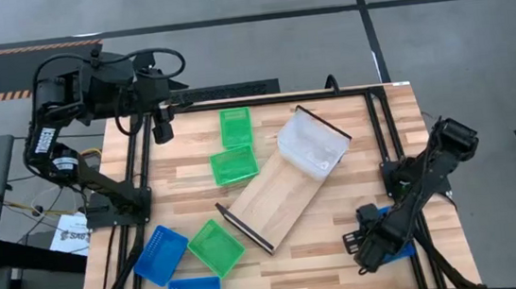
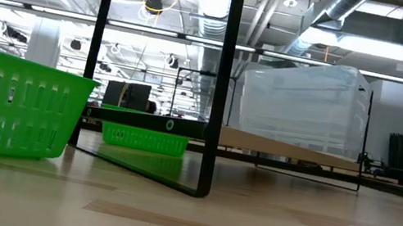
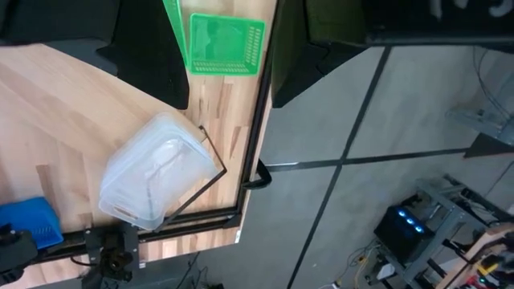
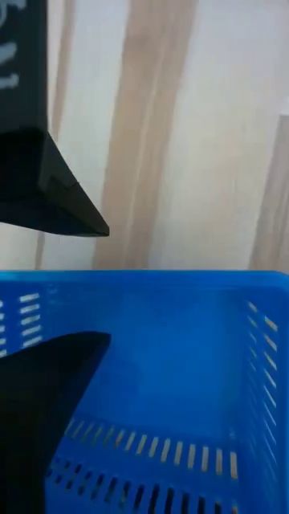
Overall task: Stack baskets on shelf by color
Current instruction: Put the right blue bin on the shelf
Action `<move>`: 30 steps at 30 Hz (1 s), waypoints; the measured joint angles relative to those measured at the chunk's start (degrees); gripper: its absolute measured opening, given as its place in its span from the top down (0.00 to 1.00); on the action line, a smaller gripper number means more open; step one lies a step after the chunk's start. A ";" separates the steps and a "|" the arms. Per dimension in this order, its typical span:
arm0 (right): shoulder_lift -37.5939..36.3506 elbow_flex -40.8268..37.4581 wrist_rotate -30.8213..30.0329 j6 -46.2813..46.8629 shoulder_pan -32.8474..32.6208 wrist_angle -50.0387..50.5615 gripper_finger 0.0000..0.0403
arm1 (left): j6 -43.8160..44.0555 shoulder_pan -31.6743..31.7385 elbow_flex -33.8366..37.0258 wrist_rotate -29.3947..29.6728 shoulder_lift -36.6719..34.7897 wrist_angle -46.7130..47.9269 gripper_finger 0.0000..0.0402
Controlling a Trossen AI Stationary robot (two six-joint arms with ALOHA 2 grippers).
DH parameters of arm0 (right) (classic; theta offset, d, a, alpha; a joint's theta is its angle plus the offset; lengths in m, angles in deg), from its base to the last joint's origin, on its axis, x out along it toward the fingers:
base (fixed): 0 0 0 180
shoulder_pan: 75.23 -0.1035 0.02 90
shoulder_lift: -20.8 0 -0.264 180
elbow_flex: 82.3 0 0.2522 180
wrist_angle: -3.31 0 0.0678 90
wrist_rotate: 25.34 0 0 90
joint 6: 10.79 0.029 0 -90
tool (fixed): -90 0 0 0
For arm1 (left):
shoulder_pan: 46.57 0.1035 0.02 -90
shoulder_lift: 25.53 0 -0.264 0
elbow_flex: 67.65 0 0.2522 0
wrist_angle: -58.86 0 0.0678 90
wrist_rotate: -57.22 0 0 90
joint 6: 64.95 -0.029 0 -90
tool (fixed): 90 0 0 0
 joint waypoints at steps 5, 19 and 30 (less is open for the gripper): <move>0.02 -1.00 0.00 -1.52 0.59 -1.88 0.58 | 0.02 0.00 0.00 0.02 0.00 0.02 0.58; 0.04 4.56 1.51 -9.56 4.20 -1.81 0.98 | -1.68 0.00 0.00 1.60 0.00 0.07 0.58; 0.00 28.72 0.22 -48.19 19.98 0.62 0.99 | -4.07 0.00 0.00 1.82 0.00 0.09 0.58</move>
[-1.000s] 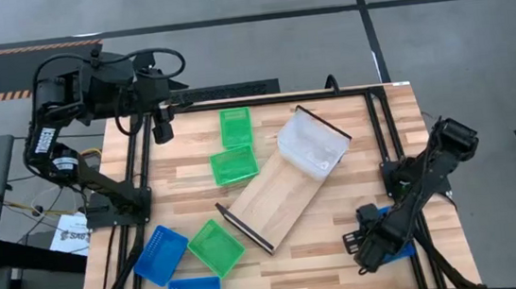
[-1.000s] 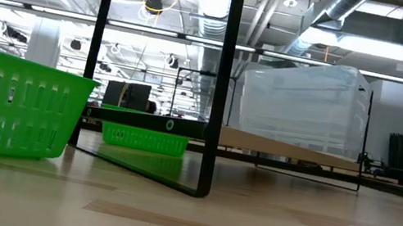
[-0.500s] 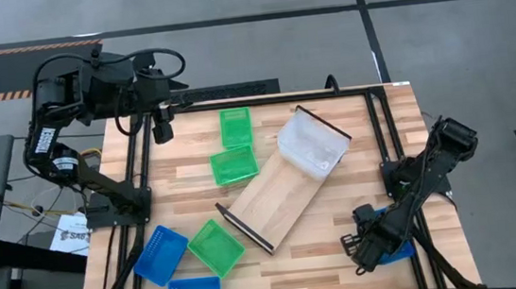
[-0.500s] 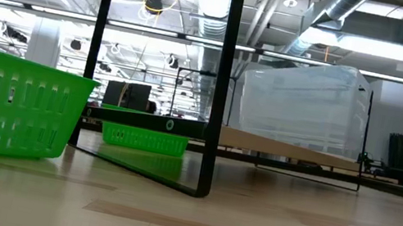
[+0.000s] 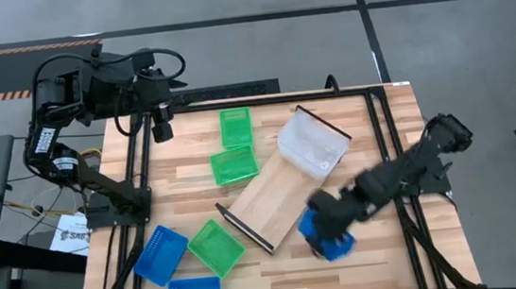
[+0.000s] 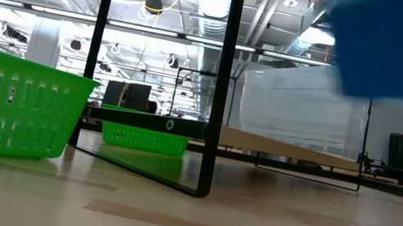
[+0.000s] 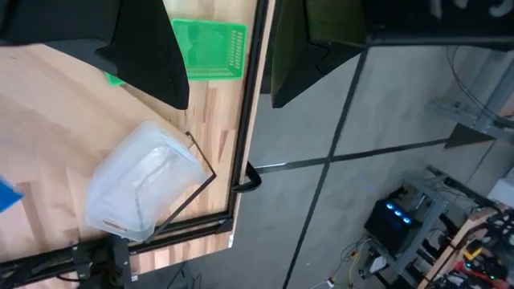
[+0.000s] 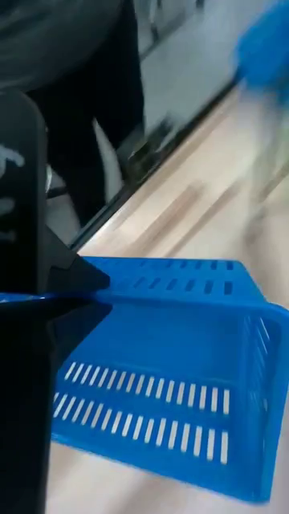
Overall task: Stack baskets on shelf by color
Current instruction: Put the right blue bin on the shelf
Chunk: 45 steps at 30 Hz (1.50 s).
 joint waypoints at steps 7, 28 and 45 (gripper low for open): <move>0.26 4.63 -3.14 -21.06 14.10 0.27 1.00 | -0.02 0.00 0.00 0.00 -0.02 0.00 0.58; 19.05 13.66 1.56 -44.88 23.63 3.20 0.99 | 1.38 0.00 -0.02 -0.02 -0.13 0.37 0.58; 23.69 15.23 1.49 -38.73 24.59 3.42 0.85 | 1.63 0.00 -0.02 -0.15 -0.09 0.35 0.58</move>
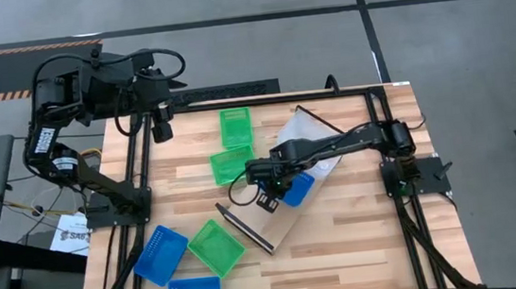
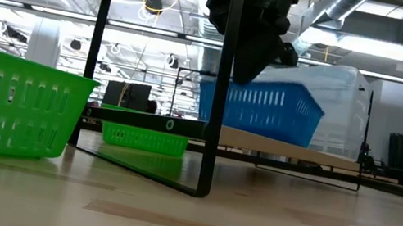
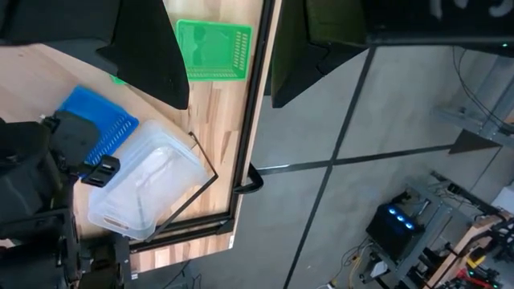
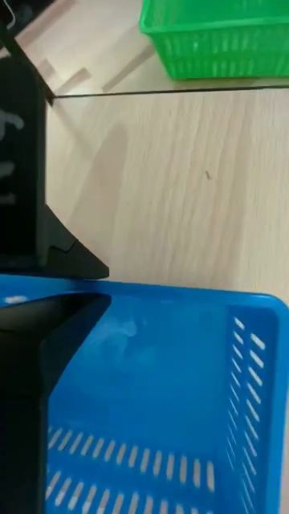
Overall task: Stack baskets on shelf by color
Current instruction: Put the right blue bin on the shelf, then put the middle green bin on the shelf
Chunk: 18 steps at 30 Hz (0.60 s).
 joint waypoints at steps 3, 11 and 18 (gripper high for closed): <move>0.00 0.00 0.01 0.14 0.20 -0.85 0.85 | 0.05 0.00 0.00 -0.02 0.00 0.02 0.58; 0.00 0.00 0.04 -0.34 0.65 -1.69 0.84 | 0.09 0.00 0.00 -0.13 0.00 0.02 0.58; -3.94 1.30 0.24 -4.23 1.35 -5.03 0.84 | 0.09 0.02 0.00 -0.13 0.00 0.06 0.58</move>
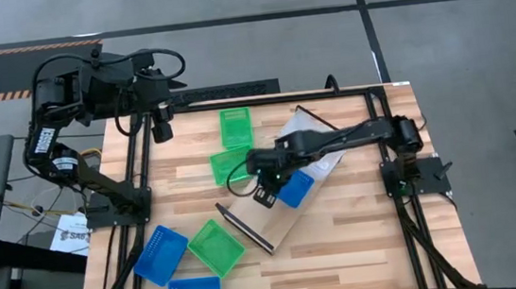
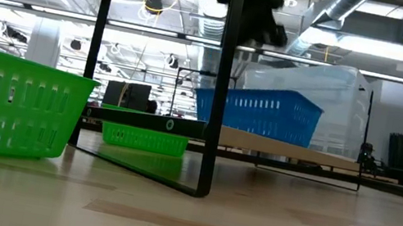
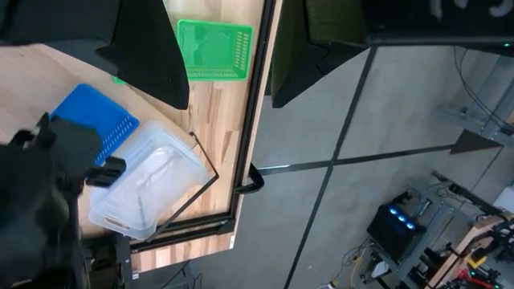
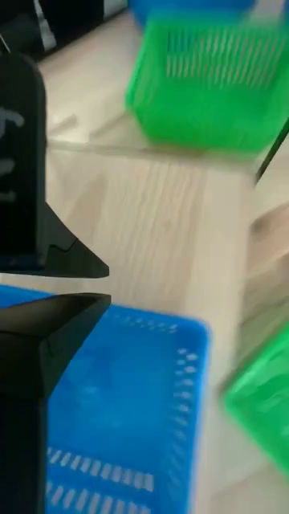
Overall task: Stack baskets on shelf by color
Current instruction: Put the middle green bin on the shelf
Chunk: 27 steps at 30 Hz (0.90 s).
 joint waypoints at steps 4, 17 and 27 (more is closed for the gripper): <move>-1.79 4.44 -1.26 -4.92 1.51 -1.74 0.84 | 0.00 -0.02 0.00 0.02 0.00 0.03 0.58; 3.53 7.51 -0.57 -30.90 8.15 -12.10 0.50 | 3.83 0.00 0.00 0.37 0.00 2.51 0.58; 12.26 7.48 -0.02 -41.15 8.15 -20.59 0.44 | 6.69 -0.02 0.00 1.75 -0.02 4.87 0.58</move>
